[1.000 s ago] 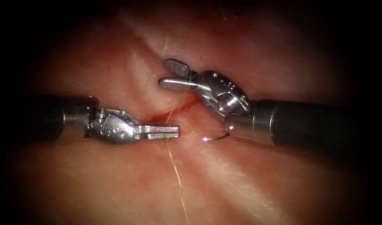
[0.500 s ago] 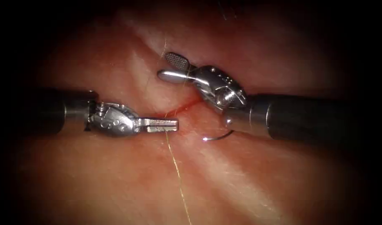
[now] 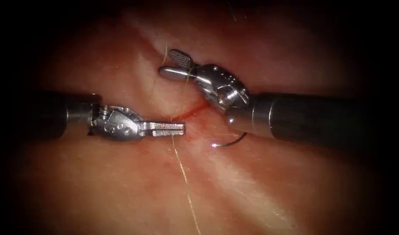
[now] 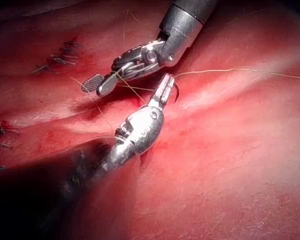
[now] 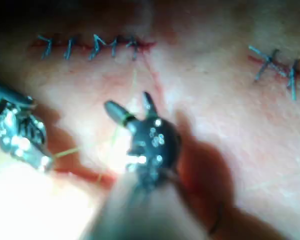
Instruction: Wound Closure
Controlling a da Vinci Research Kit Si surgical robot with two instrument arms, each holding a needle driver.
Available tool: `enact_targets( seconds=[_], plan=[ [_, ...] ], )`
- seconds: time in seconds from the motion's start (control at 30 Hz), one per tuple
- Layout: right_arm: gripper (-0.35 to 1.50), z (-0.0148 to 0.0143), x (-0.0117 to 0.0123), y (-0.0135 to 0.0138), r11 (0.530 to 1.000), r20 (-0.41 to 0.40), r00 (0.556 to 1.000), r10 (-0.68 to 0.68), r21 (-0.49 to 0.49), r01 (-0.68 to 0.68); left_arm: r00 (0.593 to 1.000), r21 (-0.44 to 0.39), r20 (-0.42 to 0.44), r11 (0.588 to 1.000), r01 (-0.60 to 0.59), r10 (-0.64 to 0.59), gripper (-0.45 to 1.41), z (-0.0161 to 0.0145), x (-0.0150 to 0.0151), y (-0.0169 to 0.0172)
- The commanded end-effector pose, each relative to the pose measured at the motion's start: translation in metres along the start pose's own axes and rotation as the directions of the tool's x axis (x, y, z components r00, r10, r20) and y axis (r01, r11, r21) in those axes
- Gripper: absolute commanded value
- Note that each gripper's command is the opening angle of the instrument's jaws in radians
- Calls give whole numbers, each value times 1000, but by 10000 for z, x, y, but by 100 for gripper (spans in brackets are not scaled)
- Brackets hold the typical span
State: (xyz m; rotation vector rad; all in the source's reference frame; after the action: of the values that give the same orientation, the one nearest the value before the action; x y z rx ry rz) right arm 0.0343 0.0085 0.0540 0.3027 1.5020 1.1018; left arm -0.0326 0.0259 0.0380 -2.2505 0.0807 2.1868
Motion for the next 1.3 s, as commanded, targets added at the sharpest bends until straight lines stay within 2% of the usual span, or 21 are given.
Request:
enact_targets(
  seconds=[0.03,0.4,0.47,0.5,0.53,0.57,0.6,0.63,0.93,1.3],
  plan=[
    [120,16,-3,-3,1000,2,1000,6,21,-6,1000,0,-2,1000,-1,1,-45,4,-6,0],
    [118,26,-5,-5,1000,4,1000,11,29,-11,1000,-1,-2,1000,-1,1,-45,2,-5,1],
    [113,27,-6,-5,999,5,1000,11,32,-11,1000,-2,-2,1000,-1,1,-45,2,-5,1],
    [98,26,-6,-4,999,7,1000,10,45,-11,1000,-2,-3,1000,-1,1,-45,1,-5,1],
    [98,26,-6,-4,999,7,1000,10,45,-11,1000,-2,-3,1000,-1,1,-45,1,-5,1],
    [15,24,-7,-5,995,18,1000,16,98,-18,1000,-3,-3,1000,-1,1,-45,1,-5,1],
    [15,24,-7,-5,995,18,1000,16,98,-18,1000,-3,-3,1000,-1,1,-45,1,-5,1],
    [-35,24,-7,-6,993,21,1000,22,112,-24,1000,-3,-3,1000,-1,1,-45,1,-5,1],
    [-35,24,-19,-13,991,57,998,10,134,-18,1000,-1,-1,1000,-1,1,-45,1,-3,3],
    [-35,21,-21,-17,985,74,997,-27,173,14,1000,0,0,1000,0,0,-45,-1,-2,3]
  ],
)
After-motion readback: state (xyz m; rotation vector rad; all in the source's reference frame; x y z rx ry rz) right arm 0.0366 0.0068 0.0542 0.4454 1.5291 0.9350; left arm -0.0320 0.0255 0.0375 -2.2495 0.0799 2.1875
